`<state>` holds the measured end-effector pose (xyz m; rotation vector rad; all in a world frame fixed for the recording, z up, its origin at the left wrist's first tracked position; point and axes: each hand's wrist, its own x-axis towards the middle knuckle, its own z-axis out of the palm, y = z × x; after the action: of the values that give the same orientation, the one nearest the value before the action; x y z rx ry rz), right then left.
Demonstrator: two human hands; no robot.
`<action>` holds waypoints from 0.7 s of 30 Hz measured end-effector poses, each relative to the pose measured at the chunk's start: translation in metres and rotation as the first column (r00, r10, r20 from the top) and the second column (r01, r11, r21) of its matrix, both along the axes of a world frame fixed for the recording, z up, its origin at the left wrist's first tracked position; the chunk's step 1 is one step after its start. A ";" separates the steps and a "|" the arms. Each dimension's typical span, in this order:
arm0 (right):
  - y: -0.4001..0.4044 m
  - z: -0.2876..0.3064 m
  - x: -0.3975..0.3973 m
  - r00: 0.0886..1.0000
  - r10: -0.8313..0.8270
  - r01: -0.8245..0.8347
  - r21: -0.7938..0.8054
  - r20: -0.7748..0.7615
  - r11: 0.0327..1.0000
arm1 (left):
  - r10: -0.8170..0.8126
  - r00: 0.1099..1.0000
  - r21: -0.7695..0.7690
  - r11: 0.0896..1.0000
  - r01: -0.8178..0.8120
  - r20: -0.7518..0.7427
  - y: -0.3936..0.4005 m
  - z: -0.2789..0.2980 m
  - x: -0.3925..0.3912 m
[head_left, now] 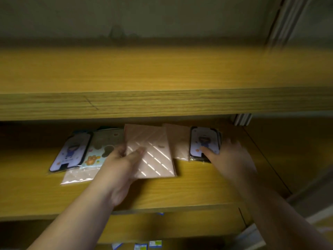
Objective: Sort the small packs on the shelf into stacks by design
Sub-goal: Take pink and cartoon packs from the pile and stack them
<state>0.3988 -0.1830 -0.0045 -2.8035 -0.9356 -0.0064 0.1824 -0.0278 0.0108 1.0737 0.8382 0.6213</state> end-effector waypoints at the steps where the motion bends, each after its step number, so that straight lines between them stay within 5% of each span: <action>1: 0.003 0.000 0.001 0.999 0.034 -0.034 -0.034 0.003 0.999 | -0.014 1.000 0.013 1.000 0.014 0.015 -0.005 0.000 -0.005; 3: 0.007 0.004 0.006 0.997 0.071 -0.073 -0.036 -0.042 0.997 | -0.037 0.998 0.045 0.998 0.035 0.041 -0.009 -0.002 -0.014; 6: 0.006 0.016 0.015 0.933 0.036 0.061 0.256 -0.359 0.965 | -0.054 0.995 0.047 0.998 0.050 0.086 -0.010 -0.005 -0.026; 9: 0.002 0.022 0.021 0.876 0.115 0.066 0.353 -0.468 0.933 | -0.086 0.989 0.029 0.996 0.083 0.120 -0.010 -0.002 -0.037; 17: -0.017 0.017 -0.013 0.784 0.047 0.379 0.537 -0.619 0.753 | -0.158 0.980 0.017 0.987 0.157 0.124 -0.017 -0.006 -0.035; 21: -0.049 0.028 -0.043 0.789 0.070 0.407 0.605 -0.610 0.684 | -0.172 0.980 0.013 0.985 0.171 0.099 -0.027 -0.007 -0.028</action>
<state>0.3556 -0.2318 0.0237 -1.9278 -0.3581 0.3803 0.1549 -0.0552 0.0041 1.0967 0.6504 0.5269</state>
